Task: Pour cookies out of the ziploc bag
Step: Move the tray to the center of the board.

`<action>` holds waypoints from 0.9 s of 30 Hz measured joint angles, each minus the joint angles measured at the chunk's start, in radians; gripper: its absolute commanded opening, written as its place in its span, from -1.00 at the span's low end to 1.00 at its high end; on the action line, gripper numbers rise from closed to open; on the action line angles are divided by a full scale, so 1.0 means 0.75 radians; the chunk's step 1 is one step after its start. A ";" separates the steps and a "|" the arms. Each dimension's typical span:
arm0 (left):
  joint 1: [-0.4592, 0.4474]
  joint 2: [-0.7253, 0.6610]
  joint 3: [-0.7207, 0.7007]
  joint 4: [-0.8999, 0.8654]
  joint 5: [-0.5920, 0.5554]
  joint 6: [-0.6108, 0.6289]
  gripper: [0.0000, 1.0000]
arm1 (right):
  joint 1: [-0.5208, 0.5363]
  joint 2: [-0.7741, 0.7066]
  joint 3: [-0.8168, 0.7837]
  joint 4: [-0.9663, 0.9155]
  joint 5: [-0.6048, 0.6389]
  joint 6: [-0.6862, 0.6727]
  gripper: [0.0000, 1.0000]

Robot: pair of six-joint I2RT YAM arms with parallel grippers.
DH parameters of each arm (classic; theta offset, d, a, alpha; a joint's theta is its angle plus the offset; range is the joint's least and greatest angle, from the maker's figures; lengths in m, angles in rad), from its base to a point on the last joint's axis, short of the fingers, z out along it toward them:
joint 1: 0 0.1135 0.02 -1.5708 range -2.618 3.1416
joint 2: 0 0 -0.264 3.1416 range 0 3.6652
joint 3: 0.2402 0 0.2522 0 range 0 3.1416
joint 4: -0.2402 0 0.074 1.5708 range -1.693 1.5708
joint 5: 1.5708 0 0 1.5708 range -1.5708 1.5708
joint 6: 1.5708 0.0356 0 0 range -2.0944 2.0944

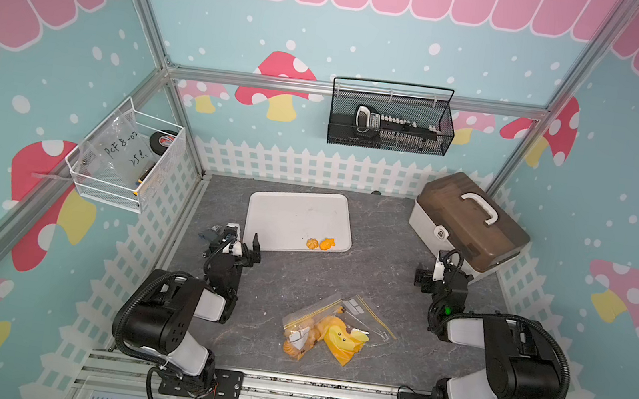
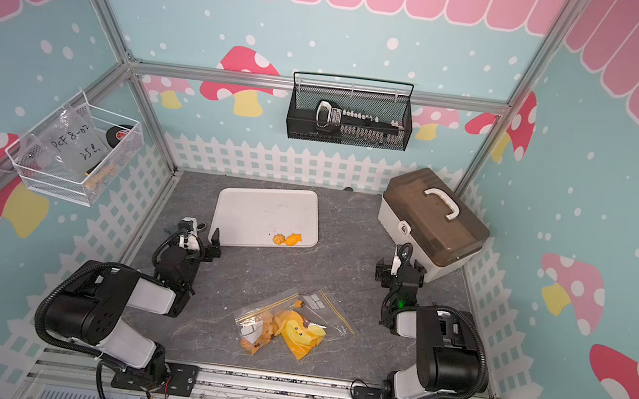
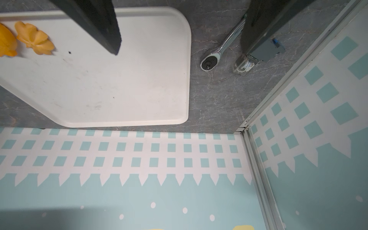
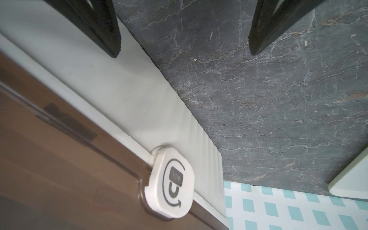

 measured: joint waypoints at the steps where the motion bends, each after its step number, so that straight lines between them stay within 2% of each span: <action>1: 0.000 0.000 0.003 -0.010 -0.002 0.000 0.97 | 0.000 0.000 0.000 0.001 -0.001 -0.001 0.97; 27: 0.000 0.000 0.003 -0.058 -0.006 0.000 0.97 | 0.000 0.000 0.000 0.005 -0.010 -0.001 0.97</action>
